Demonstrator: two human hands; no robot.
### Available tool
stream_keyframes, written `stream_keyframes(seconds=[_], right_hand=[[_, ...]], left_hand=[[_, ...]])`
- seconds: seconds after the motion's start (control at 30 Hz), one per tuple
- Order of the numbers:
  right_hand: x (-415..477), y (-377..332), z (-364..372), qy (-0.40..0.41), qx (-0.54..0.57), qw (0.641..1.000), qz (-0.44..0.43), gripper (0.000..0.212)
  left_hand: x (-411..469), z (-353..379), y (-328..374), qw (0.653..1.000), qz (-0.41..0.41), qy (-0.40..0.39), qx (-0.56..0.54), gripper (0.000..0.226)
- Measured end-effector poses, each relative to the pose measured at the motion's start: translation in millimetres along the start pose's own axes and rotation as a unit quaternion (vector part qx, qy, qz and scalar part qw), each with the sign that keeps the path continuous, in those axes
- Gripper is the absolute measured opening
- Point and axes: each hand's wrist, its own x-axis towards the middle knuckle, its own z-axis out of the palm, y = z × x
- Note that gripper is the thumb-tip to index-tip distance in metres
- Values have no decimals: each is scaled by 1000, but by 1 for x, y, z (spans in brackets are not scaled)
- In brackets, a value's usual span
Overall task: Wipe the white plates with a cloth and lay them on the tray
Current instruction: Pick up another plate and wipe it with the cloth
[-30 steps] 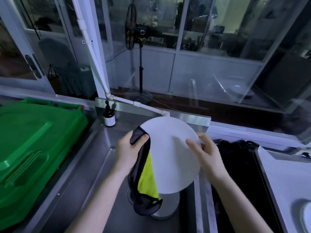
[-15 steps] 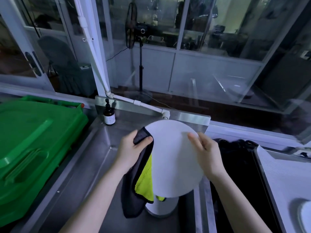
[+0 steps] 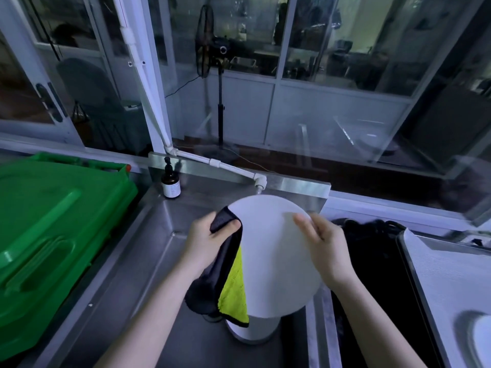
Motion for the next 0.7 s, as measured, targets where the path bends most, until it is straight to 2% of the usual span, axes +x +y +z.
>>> stream_keyframes(seconds=[0.07,0.17,0.23,0.3,0.37,0.43,0.5,0.53,0.6,0.7], right_hand=[[2,-3,1,-58,-46,997,-38,47],[2,-11,9,-149,-105,975,-124,42],[4,-11,7,-155,-99,974,-134,41],[8,-9,-2,-105,-63,988,-89,42],[6,-6,-3,2,26,1000,4,41],[-5,-6,12,129,152,973,116,42],[-17,-5,29,198,211,940,179,44],[-21,-3,31,186,214,942,178,44],[-20,-1,20,107,185,968,133,40],[2,-6,-13,-48,130,989,52,16]], left_hand=[[3,-2,5,997,25,-51,54,17],[5,6,11,972,89,-169,138,17],[5,10,10,974,89,-170,121,25],[6,9,7,991,72,-91,66,25],[1,13,-2,999,16,29,-14,15],[-6,25,-7,984,-61,123,-116,16],[-8,33,-11,967,-104,158,-169,18],[-6,33,-12,965,-115,153,-181,16],[0,25,-11,966,-120,126,-193,13],[10,10,-4,986,-57,94,-122,20]])
